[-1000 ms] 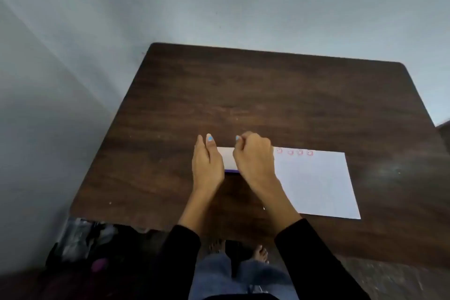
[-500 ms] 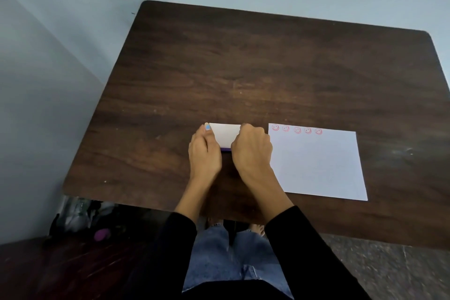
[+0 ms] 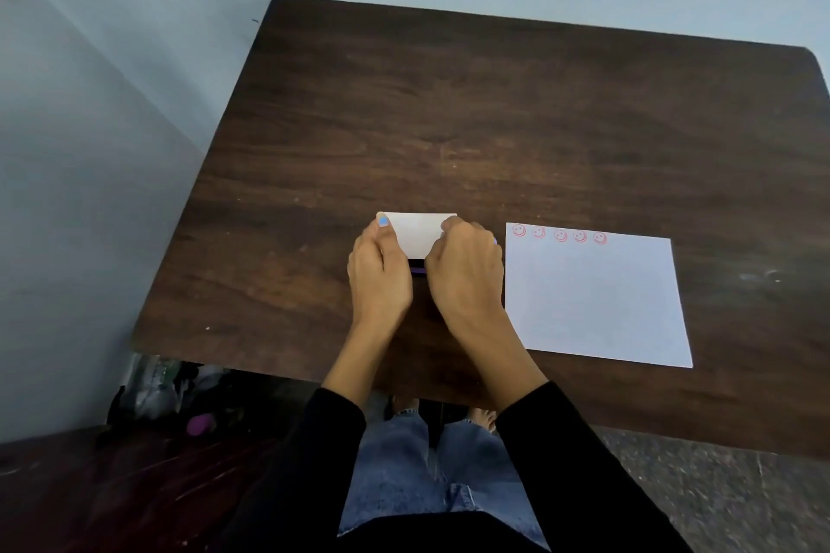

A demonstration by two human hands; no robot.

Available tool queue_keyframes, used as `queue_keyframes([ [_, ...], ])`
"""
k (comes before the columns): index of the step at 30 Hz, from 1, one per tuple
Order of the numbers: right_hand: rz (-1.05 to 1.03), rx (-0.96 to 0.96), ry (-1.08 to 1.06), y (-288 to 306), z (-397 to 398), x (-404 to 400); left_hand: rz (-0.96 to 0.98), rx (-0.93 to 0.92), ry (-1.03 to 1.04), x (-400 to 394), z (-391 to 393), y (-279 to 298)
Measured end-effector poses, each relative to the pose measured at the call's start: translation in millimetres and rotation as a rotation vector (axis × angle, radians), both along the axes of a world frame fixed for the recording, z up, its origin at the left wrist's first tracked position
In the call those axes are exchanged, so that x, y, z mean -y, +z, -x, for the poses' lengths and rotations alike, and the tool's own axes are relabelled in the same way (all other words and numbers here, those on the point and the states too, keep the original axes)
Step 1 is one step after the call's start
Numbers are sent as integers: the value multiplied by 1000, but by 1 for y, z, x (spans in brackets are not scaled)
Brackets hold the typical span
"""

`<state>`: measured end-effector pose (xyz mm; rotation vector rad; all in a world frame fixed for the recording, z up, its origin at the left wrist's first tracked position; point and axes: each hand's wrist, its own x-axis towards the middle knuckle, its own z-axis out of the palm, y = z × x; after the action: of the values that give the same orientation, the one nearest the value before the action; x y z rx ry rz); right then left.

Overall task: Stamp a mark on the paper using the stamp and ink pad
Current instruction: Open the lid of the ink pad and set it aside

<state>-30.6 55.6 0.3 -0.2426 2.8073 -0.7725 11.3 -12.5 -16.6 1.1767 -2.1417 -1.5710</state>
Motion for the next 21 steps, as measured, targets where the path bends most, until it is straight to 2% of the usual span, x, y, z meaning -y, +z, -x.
queue_keyframes([
  [8,160,51,236,2,-13,45,58,1,203,41,-14,-1],
  [12,147,123,364,-9,-23,63,95,27,245,52,-26,-10],
  [21,83,172,485,-20,-19,64,104,185,269,51,-23,-17],
])
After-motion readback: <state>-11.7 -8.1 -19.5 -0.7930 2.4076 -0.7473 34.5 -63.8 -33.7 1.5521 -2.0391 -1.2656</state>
